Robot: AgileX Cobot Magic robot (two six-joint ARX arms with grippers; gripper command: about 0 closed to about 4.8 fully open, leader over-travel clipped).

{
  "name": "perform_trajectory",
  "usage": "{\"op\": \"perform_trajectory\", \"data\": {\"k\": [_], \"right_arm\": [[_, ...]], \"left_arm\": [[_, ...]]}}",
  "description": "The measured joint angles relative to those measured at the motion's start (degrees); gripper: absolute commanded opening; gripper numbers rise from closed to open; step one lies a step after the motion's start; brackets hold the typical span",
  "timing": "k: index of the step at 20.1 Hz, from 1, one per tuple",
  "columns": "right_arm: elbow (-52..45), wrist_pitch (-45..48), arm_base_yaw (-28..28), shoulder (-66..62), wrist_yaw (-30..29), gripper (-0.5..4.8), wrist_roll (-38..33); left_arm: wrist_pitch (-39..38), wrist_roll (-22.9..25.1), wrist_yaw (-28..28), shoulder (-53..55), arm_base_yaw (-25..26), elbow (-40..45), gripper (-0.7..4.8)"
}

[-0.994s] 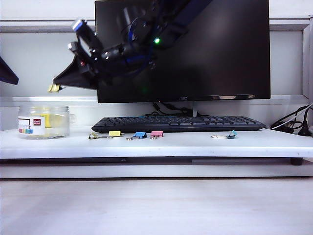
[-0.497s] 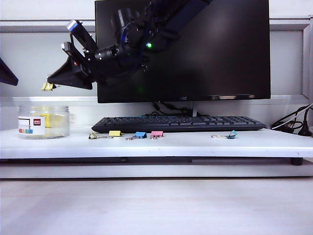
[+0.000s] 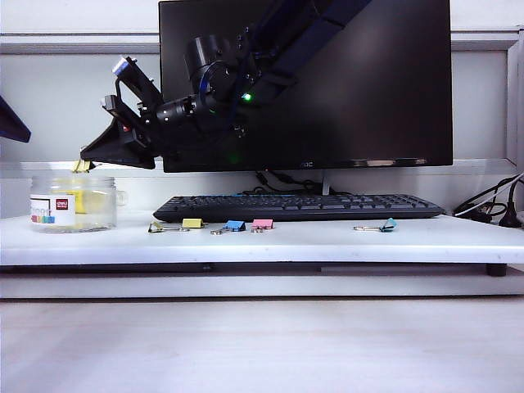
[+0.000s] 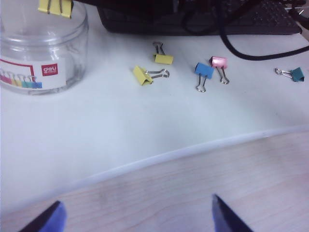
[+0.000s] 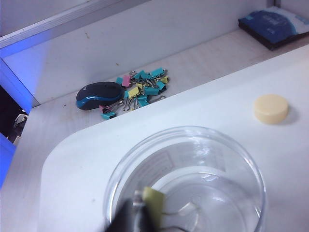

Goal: Pick up the clips with the largest number of clips of the same color on the table and place them in a round transparent plastic box.

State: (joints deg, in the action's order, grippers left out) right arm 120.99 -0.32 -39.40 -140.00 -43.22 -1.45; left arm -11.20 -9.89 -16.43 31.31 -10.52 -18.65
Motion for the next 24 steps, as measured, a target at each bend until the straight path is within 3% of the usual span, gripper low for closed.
{"op": "perform_trajectory", "data": {"k": [13, 18, 21, 24], "right_arm": [[0.13, -1.53, 0.74, 0.50, -0.17, 1.17, -0.57], [0.20, -10.10, 6.40, 4.81, -5.31, 1.19, 1.07], [0.24, -18.05, 8.13, 5.27, -6.12, 1.59, 5.68], [0.02, -26.01, 8.28, 4.96, -6.08, 1.59, 11.54]], "left_arm": [[0.00, -0.02, -0.02, -0.02, -0.02, 0.00, 4.02], [0.42, -0.04, -0.07, -0.02, -0.02, 0.00, 4.02], [0.94, -0.04, -1.44, -0.02, -0.02, 0.00, 4.01], [1.03, -0.04, -1.57, -0.02, -0.02, 0.00, 4.01]]}}
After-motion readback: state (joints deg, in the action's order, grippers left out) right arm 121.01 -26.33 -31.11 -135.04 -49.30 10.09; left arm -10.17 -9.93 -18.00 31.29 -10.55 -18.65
